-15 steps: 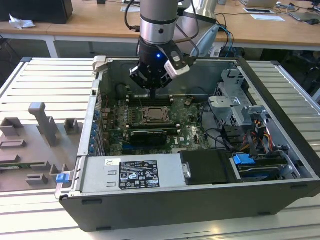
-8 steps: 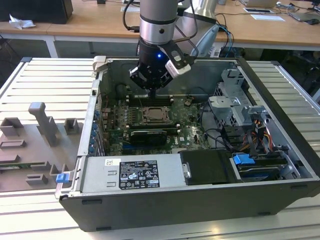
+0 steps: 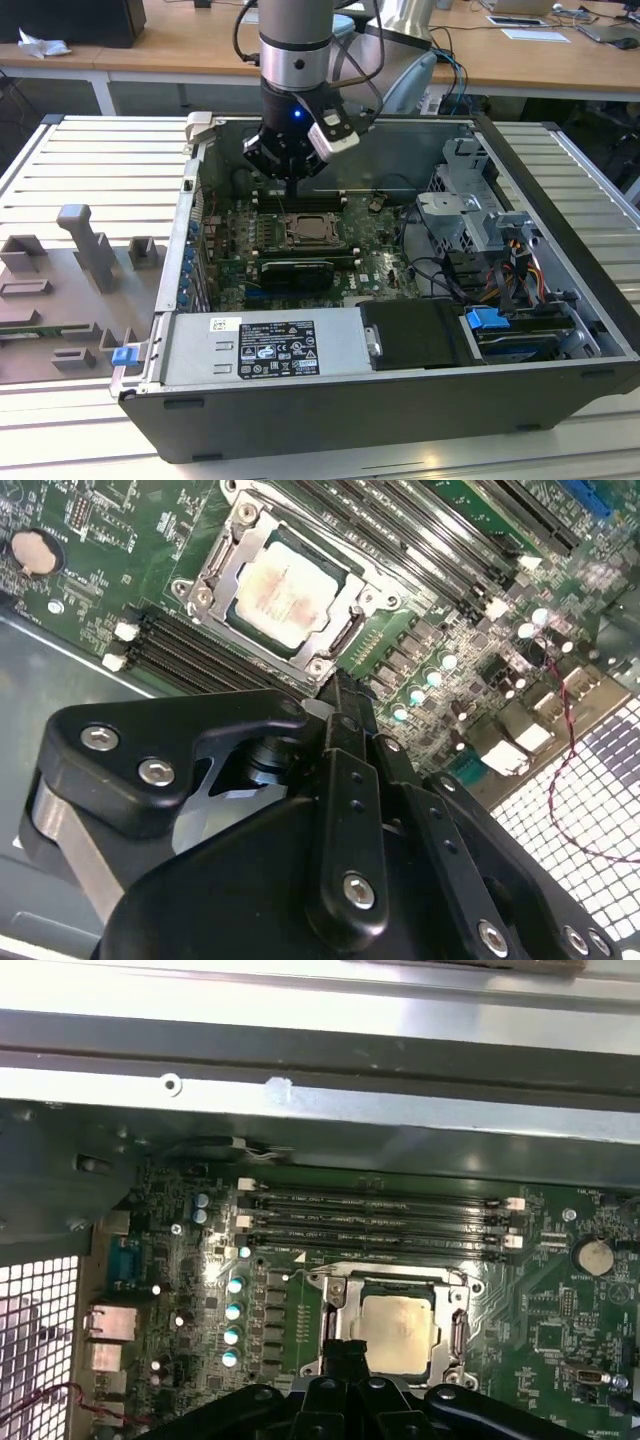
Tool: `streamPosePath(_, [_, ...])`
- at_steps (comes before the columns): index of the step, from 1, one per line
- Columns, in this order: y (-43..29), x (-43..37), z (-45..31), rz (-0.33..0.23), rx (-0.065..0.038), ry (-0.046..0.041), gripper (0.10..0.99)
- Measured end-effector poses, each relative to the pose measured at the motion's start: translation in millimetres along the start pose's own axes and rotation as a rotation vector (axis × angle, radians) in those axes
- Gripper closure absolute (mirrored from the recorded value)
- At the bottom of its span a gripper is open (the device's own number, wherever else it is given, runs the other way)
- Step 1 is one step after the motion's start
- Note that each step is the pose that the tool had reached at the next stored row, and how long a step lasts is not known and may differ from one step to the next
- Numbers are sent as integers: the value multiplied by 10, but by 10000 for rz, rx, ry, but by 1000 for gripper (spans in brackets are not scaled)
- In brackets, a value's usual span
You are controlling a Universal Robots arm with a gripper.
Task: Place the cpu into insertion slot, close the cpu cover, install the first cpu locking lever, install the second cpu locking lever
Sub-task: 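Install the first cpu locking lever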
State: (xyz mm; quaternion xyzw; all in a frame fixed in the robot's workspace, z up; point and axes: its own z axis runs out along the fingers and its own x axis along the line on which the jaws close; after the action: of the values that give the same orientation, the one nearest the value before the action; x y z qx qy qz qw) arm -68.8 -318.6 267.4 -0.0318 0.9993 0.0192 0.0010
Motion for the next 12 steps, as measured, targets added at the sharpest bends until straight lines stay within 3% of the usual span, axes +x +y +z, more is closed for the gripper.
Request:
streamPosePath(8, [27, 323, 19, -2, -38, -52, 980])
streamPosePath(12, [181, 333, 71, -4, -45, -52, 980])
